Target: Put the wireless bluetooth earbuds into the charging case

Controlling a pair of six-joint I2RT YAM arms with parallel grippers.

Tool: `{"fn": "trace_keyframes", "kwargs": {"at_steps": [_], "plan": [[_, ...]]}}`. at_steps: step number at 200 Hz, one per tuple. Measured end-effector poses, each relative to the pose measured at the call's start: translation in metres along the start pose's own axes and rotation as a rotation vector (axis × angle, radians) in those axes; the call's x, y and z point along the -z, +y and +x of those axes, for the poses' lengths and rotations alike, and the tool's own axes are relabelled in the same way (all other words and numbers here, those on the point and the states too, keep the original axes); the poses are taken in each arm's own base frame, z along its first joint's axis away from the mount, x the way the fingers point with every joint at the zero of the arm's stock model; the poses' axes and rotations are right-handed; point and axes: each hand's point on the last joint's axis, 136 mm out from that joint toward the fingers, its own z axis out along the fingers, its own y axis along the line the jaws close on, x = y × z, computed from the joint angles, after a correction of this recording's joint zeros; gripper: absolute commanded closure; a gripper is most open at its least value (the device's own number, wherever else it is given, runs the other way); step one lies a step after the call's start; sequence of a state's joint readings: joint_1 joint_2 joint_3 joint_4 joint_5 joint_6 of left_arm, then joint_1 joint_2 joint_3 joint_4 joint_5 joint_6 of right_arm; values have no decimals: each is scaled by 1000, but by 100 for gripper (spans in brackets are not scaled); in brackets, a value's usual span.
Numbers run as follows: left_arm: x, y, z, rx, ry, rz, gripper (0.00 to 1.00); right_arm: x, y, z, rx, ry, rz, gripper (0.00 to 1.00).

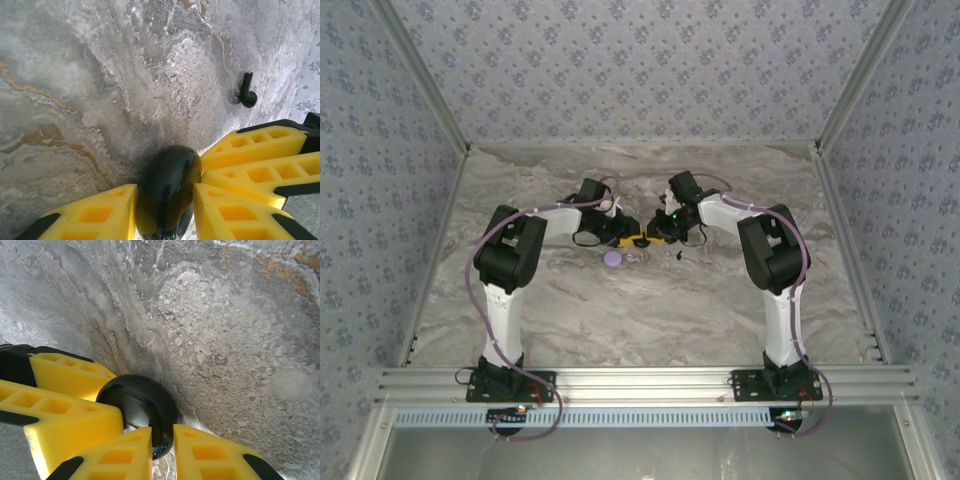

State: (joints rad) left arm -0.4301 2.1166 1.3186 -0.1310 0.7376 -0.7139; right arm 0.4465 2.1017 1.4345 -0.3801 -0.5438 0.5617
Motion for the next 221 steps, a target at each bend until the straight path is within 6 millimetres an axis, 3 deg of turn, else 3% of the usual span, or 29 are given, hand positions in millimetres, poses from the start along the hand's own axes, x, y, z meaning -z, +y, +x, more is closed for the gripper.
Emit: {"fn": "trace_keyframes", "kwargs": {"at_steps": [48, 81, 146, 180, 221], "plan": [[-1, -1, 0, -3, -1, 6, 69, 0, 0, -1, 3, -4, -2, 79], [-1, -2, 0, -8, -4, 13, 81, 0, -2, -2, -1, -6, 0, 78], [10, -2, 3, -28, -41, -23, 82, 9, -13, 6, -23, -14, 8, 66], [27, -19, 3, -64, -80, -6, 80, 42, -9, -3, -8, -80, -28, 61], [64, -74, -6, -187, -179, 95, 77, 99, 14, -18, 72, -205, -171, 55]]}}
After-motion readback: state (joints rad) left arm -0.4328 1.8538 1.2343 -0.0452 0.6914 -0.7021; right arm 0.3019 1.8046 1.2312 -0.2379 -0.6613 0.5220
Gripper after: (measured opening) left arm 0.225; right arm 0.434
